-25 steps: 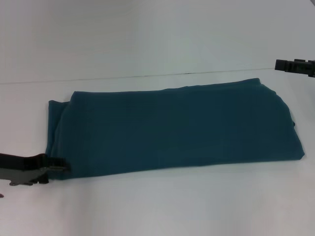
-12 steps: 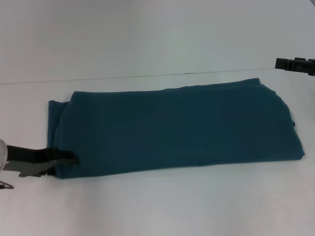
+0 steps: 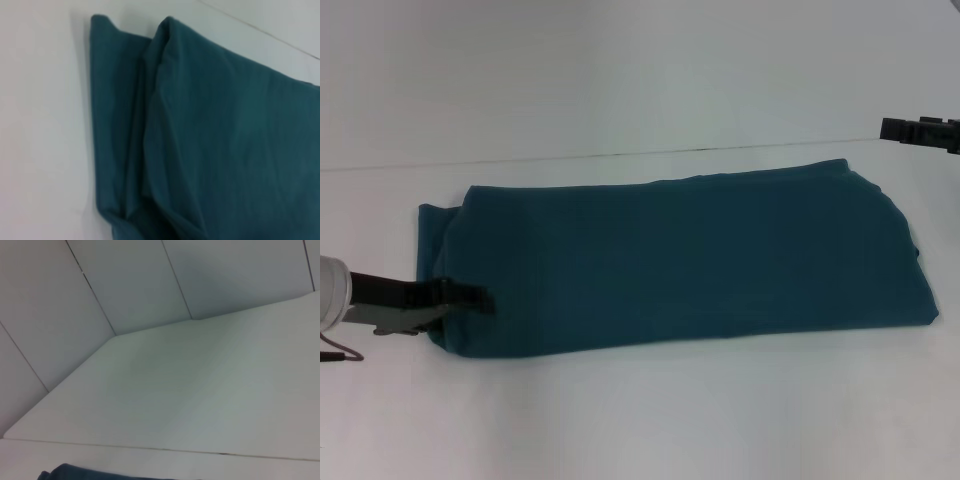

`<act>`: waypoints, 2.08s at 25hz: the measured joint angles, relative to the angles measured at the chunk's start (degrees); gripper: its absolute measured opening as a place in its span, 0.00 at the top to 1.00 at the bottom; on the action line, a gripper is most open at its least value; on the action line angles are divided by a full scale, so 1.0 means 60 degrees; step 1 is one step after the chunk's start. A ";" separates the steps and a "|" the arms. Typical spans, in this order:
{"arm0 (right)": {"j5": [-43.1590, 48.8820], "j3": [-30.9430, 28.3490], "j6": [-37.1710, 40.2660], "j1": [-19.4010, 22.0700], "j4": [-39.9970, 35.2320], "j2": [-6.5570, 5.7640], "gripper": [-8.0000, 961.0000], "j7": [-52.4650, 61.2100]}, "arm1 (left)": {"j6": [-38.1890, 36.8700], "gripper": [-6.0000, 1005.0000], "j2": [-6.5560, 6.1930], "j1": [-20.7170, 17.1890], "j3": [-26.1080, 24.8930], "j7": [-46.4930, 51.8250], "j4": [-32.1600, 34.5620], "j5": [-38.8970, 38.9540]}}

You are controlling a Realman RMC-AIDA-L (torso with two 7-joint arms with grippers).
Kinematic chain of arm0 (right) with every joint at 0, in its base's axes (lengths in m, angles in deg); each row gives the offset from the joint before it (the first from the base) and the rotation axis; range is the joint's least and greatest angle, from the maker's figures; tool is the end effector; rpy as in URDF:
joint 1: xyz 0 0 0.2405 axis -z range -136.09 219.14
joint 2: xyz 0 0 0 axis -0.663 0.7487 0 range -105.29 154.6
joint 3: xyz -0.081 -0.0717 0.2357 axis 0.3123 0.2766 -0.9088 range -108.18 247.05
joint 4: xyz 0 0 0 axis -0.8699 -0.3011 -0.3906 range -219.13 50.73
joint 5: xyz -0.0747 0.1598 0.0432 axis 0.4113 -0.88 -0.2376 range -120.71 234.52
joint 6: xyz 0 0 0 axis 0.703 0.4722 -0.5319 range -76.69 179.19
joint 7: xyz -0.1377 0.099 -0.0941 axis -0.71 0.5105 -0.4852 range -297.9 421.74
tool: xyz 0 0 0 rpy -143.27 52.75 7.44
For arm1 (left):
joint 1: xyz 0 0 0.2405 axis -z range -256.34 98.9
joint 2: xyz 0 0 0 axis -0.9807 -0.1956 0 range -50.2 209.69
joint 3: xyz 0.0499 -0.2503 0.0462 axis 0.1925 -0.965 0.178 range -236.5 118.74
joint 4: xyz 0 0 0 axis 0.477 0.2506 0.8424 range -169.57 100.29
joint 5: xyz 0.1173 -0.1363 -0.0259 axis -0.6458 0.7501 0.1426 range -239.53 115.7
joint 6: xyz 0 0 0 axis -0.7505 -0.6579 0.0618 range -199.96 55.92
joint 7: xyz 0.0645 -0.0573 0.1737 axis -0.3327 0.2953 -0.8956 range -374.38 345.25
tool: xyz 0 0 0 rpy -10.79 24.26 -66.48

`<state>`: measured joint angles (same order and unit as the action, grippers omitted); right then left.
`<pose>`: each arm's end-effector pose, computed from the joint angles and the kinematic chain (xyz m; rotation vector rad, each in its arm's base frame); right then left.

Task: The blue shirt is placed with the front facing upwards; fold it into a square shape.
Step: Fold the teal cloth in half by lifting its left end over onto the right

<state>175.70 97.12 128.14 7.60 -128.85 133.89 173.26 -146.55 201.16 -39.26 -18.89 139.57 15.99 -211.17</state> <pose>0.2745 0.4139 0.0870 -2.1502 1.1104 0.6560 -0.2712 0.3834 -0.0377 -2.0054 -1.8128 -0.1594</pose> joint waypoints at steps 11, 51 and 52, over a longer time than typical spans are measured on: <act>0.0021 0.0026 -0.0092 0.0000 0.0001 0.0027 0.06 -0.0012 | 0.0018 0.27 0.0008 -0.0127 0.0000 -0.0079 0.0028 -0.0010; 0.0035 0.0030 -0.0132 -0.0059 0.0001 -0.0016 0.06 0.0048 | -0.0684 0.29 -0.0142 -0.0307 -0.0004 0.0009 0.0238 -0.0633; 0.0035 0.0030 -0.0132 -0.0059 0.0001 -0.0016 0.06 0.0048 | -0.0641 0.29 -0.0141 -0.0312 -0.0002 0.0009 0.0238 -0.0635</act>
<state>175.92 97.30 127.35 7.25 -128.85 133.80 173.54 -150.39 200.32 -41.13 -18.90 139.63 17.42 -214.98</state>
